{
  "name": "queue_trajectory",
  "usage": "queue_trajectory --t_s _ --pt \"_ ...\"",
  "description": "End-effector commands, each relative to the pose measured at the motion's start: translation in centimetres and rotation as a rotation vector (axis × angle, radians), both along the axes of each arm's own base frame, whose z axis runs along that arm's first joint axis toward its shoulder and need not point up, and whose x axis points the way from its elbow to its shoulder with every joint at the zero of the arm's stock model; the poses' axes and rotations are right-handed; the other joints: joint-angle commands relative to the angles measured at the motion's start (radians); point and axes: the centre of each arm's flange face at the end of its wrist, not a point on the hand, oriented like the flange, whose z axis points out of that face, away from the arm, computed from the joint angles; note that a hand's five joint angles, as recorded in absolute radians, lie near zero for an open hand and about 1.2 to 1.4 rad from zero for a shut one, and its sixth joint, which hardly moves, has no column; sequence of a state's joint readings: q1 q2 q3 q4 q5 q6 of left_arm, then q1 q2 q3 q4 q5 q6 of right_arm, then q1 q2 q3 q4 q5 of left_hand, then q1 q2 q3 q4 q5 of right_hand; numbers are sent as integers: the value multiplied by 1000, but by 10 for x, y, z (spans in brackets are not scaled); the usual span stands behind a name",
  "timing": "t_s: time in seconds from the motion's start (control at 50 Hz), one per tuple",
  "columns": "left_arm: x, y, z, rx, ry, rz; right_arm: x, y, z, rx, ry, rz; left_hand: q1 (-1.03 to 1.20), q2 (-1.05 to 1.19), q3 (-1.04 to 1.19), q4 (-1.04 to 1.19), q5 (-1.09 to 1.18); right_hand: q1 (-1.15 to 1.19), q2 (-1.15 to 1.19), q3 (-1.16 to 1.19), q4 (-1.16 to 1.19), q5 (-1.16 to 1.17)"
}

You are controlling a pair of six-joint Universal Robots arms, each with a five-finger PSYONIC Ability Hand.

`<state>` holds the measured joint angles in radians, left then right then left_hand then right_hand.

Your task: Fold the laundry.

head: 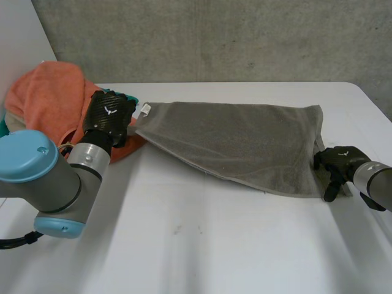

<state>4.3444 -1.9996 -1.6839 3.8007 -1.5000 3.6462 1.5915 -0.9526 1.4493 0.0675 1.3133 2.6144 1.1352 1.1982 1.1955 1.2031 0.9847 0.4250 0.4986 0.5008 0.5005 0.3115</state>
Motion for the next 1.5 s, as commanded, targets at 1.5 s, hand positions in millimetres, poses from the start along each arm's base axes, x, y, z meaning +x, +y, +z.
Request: queue_trajectory --t_s 1.5 --pt "60 159 -26 759 -460 -50 -74 94 60 151 577 185 261 198 201 193 237 971 898 895 896 910"
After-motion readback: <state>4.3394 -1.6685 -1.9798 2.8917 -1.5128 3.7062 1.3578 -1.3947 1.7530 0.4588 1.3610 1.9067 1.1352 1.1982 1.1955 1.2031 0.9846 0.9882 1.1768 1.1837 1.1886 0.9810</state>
